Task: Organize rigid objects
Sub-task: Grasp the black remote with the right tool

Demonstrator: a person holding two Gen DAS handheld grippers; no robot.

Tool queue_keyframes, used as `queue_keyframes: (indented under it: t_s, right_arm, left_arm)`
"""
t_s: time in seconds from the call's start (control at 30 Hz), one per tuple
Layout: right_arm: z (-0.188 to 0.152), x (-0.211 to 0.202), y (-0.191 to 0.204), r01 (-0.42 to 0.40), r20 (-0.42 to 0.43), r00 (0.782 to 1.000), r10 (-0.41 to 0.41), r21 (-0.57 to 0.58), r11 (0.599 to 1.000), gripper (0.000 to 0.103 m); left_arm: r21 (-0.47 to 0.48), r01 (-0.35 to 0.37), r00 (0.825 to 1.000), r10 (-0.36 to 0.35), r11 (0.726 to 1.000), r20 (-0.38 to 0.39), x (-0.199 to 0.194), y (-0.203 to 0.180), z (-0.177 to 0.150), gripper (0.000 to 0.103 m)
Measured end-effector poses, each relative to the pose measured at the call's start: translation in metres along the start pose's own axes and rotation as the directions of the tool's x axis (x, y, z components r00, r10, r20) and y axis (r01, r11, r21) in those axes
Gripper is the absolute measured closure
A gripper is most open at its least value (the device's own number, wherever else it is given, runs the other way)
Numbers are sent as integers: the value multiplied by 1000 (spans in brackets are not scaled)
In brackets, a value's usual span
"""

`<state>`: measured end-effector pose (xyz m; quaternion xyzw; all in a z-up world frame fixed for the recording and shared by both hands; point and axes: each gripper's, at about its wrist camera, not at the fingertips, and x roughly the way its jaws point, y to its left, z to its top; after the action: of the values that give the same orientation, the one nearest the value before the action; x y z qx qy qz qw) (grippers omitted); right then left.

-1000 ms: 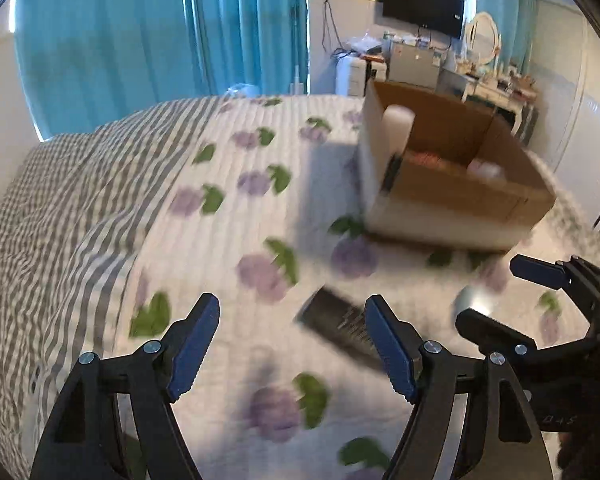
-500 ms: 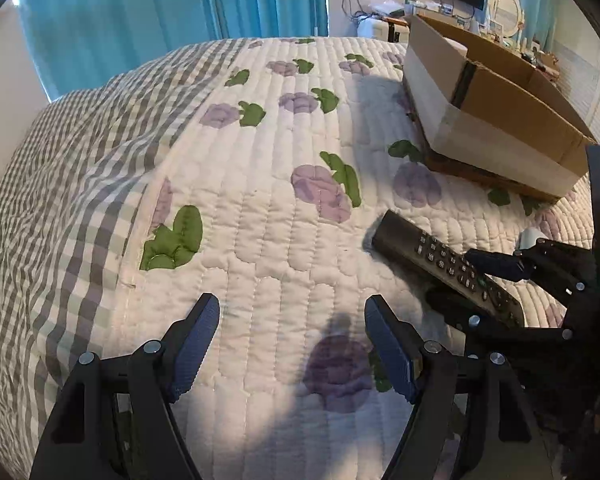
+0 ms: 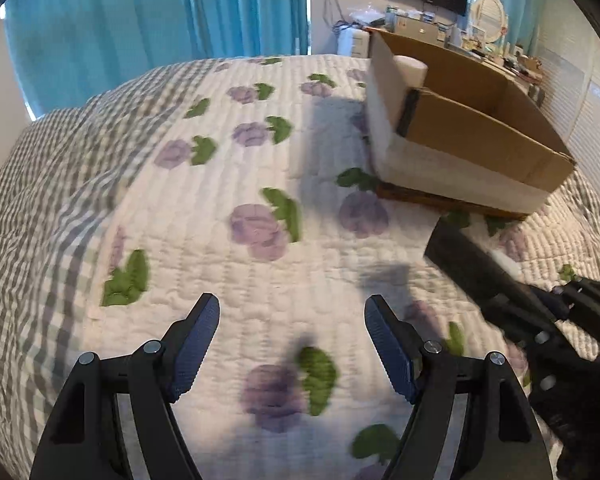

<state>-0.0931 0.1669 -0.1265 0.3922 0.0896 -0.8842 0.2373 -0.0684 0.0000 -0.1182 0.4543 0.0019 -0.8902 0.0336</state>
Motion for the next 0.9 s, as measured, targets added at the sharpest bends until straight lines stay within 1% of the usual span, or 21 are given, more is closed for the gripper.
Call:
queue_keyframes:
  t_s: [0.13,0.23,0.4,0.57,0.63,0.73,0.87,0.9]
  right_arm:
    - [-2,-37,-25,51,79,995,-55,50,997,84]
    - [-6,-55,-45,91,109,989,-100,83,992,84]
    - [-27,-68,-85,146,86,983,-160,157,977,84]
    - [-48,-67,-116,170,57,981,-187,224,960,84]
    - [-53,-64,-127,168,47,982,-185,254,953,84]
    - [-58,-61,-135,176,38,980,-194,270,946,84]
    - [-62,-56,-147,178,31,980,-196,296,938,84]
    - [-62,-54,-150,176,30,981,-194,303,937,84]
  left_arm:
    - [43,28,1000,-28,999,2,-1,-32,4,25]
    - [74,67,998,-67,995,-4,-1,-60,7,25]
    - [128,133,991,-131,983,-24,3,-105,4,25]
    - [195,157,988,-153,968,-37,13,-146,-3,25]
    - [192,171,985,-165,966,-46,20,-155,-2,25]
    - [161,178,984,-173,971,-45,33,-163,1,25]
    - [119,188,980,-180,975,-80,52,-175,-3,25]
    - [114,177,982,-168,978,-86,57,-178,-3,28]
